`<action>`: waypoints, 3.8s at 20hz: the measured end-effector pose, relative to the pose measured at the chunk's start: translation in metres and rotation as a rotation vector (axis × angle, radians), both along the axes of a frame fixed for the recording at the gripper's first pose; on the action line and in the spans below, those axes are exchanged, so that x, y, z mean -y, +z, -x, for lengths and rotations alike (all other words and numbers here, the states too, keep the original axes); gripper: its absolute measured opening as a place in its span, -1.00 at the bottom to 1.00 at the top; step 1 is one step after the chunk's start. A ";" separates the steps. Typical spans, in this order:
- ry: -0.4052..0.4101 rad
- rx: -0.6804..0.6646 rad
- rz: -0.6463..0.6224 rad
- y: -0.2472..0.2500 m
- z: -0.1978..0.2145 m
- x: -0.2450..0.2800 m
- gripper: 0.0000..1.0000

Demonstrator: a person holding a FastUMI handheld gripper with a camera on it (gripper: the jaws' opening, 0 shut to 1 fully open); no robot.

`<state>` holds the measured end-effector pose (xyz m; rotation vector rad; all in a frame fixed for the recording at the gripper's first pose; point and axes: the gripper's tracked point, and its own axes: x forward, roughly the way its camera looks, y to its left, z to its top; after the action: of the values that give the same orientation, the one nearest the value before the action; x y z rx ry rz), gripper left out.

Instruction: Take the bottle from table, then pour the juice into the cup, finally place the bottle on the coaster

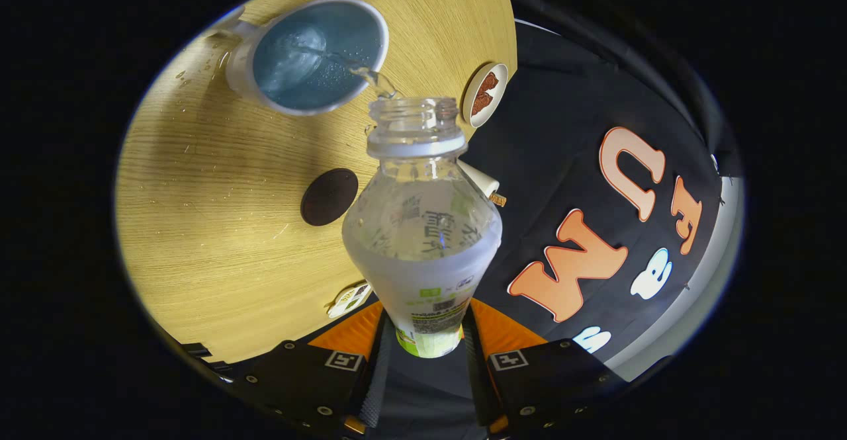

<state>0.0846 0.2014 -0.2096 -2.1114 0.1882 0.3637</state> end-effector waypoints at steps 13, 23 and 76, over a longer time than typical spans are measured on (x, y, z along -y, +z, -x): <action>0.027 -0.007 0.059 0.006 -0.001 -0.002 0.10; 0.061 -0.008 0.119 0.008 -0.001 -0.008 0.10; -0.607 -0.384 -1.368 -0.020 0.045 0.048 0.11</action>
<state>0.0392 0.1534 -0.2298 -0.5744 0.5844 0.3586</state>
